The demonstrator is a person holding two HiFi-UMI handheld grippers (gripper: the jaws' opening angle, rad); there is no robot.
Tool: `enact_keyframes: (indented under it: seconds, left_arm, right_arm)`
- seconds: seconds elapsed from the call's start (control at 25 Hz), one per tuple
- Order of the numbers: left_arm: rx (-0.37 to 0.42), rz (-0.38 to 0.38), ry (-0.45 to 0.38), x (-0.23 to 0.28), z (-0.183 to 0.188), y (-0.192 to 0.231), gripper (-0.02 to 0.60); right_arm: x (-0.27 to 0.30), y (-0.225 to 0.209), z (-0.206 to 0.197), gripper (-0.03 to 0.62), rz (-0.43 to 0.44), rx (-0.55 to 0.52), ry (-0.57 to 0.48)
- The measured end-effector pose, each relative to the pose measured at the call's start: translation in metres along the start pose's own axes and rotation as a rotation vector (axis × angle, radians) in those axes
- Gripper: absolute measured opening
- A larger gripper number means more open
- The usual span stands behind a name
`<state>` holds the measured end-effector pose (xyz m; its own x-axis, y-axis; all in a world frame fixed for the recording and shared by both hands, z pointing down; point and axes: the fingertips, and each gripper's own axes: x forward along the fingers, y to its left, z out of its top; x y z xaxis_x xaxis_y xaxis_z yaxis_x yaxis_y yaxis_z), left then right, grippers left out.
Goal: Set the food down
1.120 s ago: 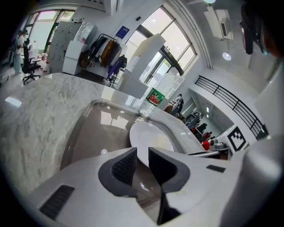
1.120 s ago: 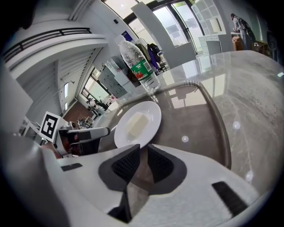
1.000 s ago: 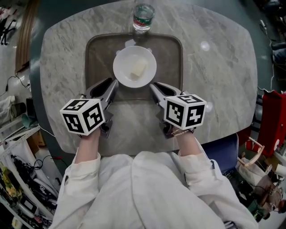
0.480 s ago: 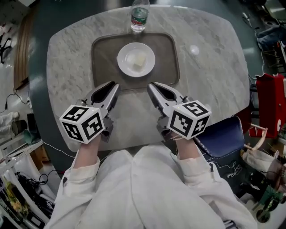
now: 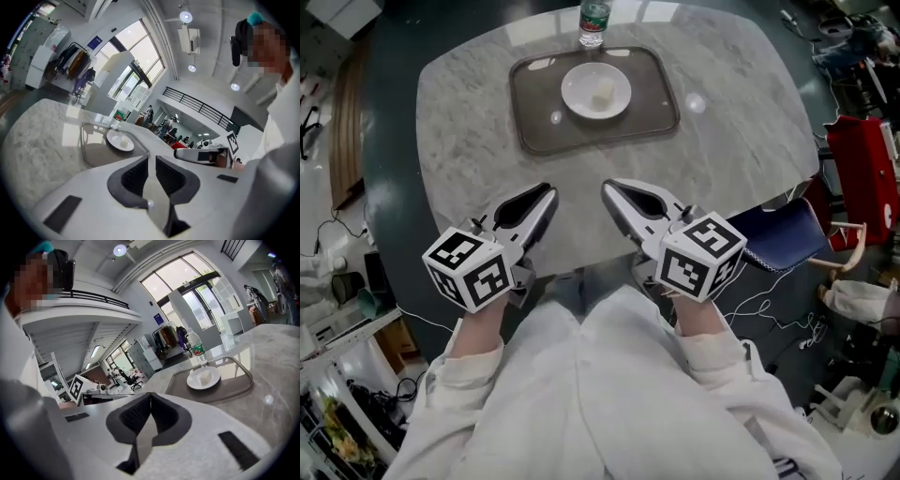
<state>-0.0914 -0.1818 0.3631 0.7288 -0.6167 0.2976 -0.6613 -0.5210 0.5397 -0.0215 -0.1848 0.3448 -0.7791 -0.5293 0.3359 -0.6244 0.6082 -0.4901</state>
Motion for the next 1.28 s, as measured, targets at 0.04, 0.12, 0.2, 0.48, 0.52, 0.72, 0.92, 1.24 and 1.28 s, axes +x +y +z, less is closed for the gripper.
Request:
enact_keyframes:
  seconds: [0.04, 0.12, 0.2, 0.48, 0.52, 0.72, 0.92, 1.24, 1.28]
  left_arm:
    - [-0.003, -0.008, 0.008, -0.007, -0.007, -0.004, 0.058]
    - [-0.007, -0.018, 0.025, -0.022, -0.021, -0.014, 0.058]
    - [-0.013, -0.035, 0.039, -0.035, -0.032, -0.024, 0.058]
    - [-0.019, -0.056, 0.007, -0.072, -0.038, -0.041, 0.055]
    - [-0.017, -0.051, 0.000, -0.075, -0.038, -0.043, 0.055]
    - [-0.031, -0.055, -0.021, -0.070, -0.035, -0.058, 0.052]
    - [-0.027, -0.093, -0.030, -0.055, -0.033, -0.094, 0.043]
    - [0.050, -0.093, -0.017, -0.048, -0.041, -0.130, 0.031]
    - [0.055, -0.088, -0.023, -0.049, -0.040, -0.130, 0.027]
  right_arm:
    - [-0.004, 0.008, -0.008, 0.003, -0.005, 0.009, -0.002]
    - [-0.012, 0.026, -0.026, 0.003, -0.013, 0.036, -0.007]
    - [-0.017, 0.043, -0.042, 0.003, -0.020, 0.057, -0.009]
    - [-0.021, 0.084, -0.047, 0.003, 0.007, 0.013, -0.051]
    - [-0.024, 0.085, -0.047, 0.003, 0.007, 0.011, -0.054]
    - [-0.033, 0.081, -0.038, 0.003, 0.018, 0.008, -0.068]
    - [-0.049, 0.082, -0.028, 0.003, 0.023, -0.025, -0.093]
    - [-0.069, 0.084, -0.023, 0.002, 0.007, -0.090, -0.118]
    - [-0.071, 0.085, -0.023, 0.002, 0.008, -0.097, -0.120]
